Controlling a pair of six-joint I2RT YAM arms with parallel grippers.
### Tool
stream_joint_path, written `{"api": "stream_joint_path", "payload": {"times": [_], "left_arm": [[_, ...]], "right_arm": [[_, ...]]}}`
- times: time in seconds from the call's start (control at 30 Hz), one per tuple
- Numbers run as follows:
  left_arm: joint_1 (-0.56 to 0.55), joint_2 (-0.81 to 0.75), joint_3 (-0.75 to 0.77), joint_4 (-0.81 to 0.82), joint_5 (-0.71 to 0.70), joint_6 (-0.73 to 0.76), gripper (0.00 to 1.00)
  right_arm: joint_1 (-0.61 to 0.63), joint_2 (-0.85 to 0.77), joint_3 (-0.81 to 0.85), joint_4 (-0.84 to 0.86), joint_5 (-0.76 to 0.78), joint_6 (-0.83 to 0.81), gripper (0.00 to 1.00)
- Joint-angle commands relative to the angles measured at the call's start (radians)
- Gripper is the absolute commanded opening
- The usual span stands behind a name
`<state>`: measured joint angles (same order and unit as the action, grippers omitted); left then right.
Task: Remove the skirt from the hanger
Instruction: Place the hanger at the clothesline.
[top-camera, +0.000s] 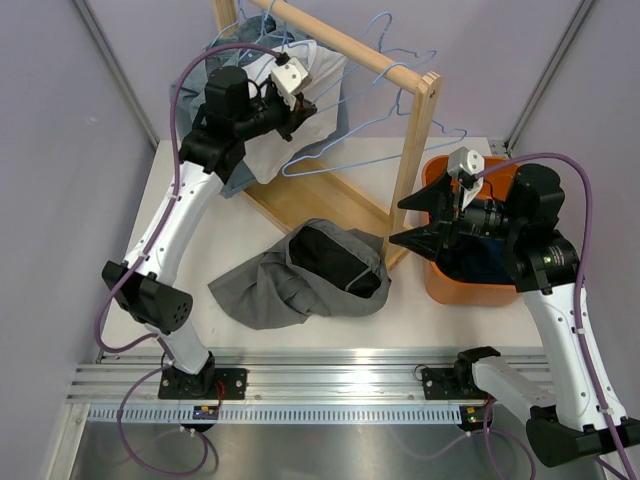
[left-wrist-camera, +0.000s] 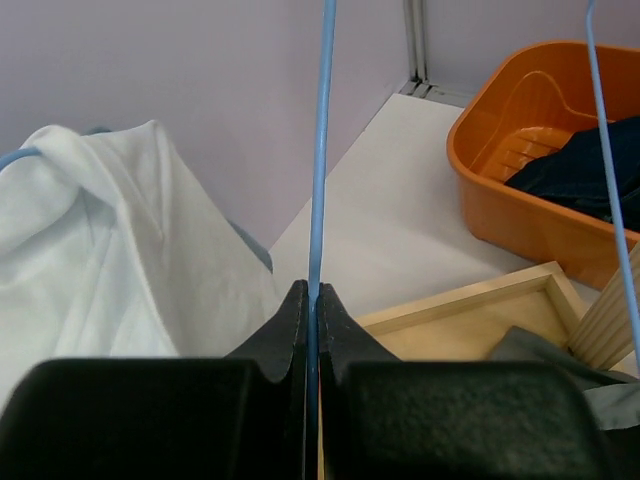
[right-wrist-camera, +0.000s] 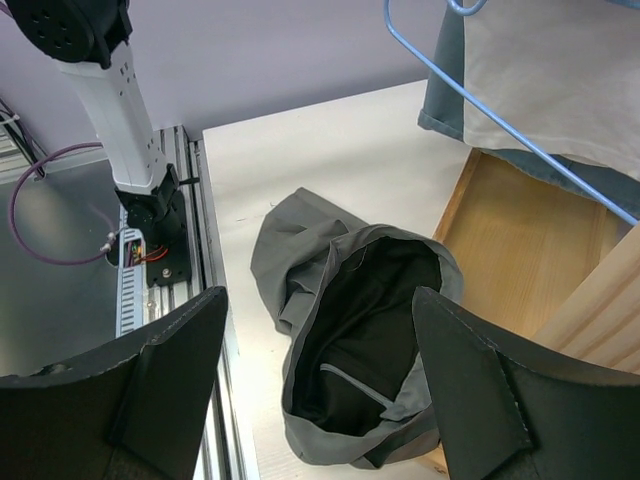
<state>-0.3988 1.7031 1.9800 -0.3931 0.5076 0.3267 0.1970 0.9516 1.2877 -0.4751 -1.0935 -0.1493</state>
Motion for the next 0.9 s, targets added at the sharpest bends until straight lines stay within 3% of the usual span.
{"api": "stream_joint_path", "payload": {"times": [0.0, 0.33, 0.77, 0.87], "left_arm": [[-0.011, -0.003, 0.049, 0.106, 0.042, -0.061, 0.0], [-0.006, -0.169, -0.177, 0.217, 0.039, -0.098, 0.0], [0.009, -0.318, -0.411, 0.243, 0.02, -0.107, 0.0], [0.011, -0.326, -0.434, 0.244, 0.017, -0.117, 0.05]], "right_arm": [[-0.008, -0.024, -0.004, 0.017, -0.019, 0.002, 0.82], [-0.013, -0.03, -0.021, 0.004, -0.013, -0.029, 0.82], [-0.014, -0.011, -0.008, -0.057, 0.003, -0.094, 0.83], [-0.013, -0.011, -0.004, -0.088, 0.009, -0.13, 0.83]]}}
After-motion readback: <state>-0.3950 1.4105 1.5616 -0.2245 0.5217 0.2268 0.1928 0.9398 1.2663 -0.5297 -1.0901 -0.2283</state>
